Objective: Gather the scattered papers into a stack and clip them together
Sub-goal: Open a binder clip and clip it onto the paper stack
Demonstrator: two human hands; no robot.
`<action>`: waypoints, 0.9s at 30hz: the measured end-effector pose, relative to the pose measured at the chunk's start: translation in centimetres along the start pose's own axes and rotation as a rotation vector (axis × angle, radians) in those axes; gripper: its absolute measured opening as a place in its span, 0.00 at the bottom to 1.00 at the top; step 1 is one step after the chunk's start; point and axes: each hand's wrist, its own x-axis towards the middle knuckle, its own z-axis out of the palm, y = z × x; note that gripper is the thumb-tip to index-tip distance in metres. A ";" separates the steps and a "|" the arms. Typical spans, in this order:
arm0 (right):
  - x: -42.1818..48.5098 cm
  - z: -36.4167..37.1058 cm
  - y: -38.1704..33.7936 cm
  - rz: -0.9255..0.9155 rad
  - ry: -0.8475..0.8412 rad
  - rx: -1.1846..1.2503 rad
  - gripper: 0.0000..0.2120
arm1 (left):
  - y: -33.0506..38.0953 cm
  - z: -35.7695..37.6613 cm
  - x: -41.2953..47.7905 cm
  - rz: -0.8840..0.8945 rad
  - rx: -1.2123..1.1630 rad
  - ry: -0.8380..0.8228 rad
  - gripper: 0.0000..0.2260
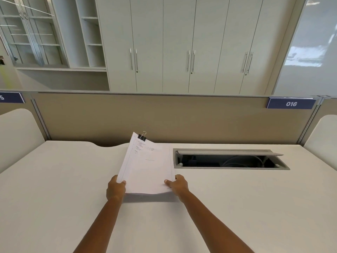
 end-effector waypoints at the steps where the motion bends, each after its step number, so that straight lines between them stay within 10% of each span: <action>1: 0.3 0.1 0.0 -0.002 0.000 -0.019 0.23 | -0.2 0.0 0.5 -0.006 -0.005 -0.002 0.15; 9: 2.0 0.1 0.8 -0.027 0.105 -0.025 0.20 | -1.0 1.6 2.6 -0.042 -0.015 -0.073 0.17; 27: 2.0 1.5 1.5 -0.137 0.196 -0.324 0.19 | -1.1 2.4 2.7 0.179 0.759 0.100 0.19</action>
